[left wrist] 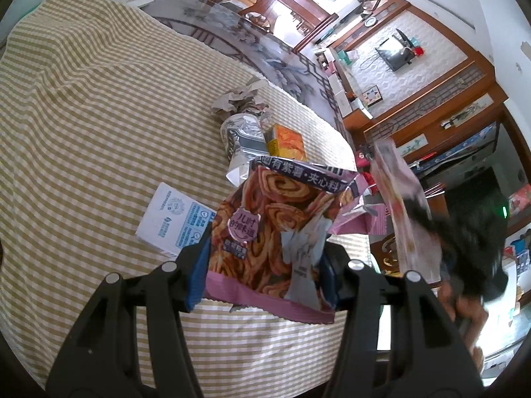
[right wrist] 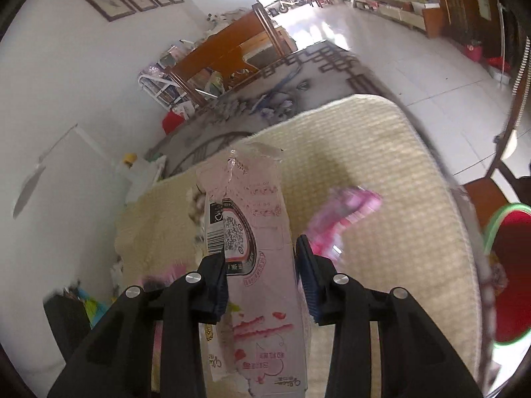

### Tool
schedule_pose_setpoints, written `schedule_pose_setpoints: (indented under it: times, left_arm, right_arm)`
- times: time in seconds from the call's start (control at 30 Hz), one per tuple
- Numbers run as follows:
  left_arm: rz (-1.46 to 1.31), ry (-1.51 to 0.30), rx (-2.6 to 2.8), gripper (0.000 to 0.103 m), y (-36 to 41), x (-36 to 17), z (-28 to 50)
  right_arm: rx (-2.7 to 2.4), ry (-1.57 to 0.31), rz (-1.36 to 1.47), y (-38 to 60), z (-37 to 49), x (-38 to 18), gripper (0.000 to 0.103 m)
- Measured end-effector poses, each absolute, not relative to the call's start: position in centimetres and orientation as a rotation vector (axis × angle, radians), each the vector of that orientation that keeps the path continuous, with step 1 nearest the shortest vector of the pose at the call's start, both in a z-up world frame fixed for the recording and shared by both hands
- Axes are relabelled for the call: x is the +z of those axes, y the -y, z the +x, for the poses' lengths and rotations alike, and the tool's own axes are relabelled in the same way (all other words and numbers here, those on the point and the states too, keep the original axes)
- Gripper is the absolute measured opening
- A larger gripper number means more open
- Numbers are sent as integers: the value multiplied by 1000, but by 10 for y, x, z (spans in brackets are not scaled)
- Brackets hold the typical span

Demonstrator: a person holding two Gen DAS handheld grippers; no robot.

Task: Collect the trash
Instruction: 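Carry the snack bag and tissue pack to the red bin and release both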

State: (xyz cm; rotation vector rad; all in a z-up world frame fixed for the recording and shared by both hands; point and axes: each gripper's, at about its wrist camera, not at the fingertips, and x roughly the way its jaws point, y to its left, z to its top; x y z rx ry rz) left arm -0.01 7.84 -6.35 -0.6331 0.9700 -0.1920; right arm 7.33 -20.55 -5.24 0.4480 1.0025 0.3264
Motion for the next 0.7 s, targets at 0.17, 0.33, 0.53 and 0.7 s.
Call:
schedule_pose_setpoints:
  times: [0.17, 0.33, 0.53, 0.7]
  left_arm:
    - [-591, -978, -178, 52, -72, -63, 0]
    - [-542, -964, -188, 52, -64, -59, -1]
    - [-454, -968, -188, 52, -47, -59, -1]
    - [-404, -926, -184, 52, -33, -55, -4]
  right_arm:
    - [308, -1001, 433, 235, 33, -61, 36]
    - [238, -923, 369, 260, 5, -65, 36]
    - [85, -832, 421, 306, -5, -82, 36]
    - [21, -799, 500, 344, -10, -84, 36]
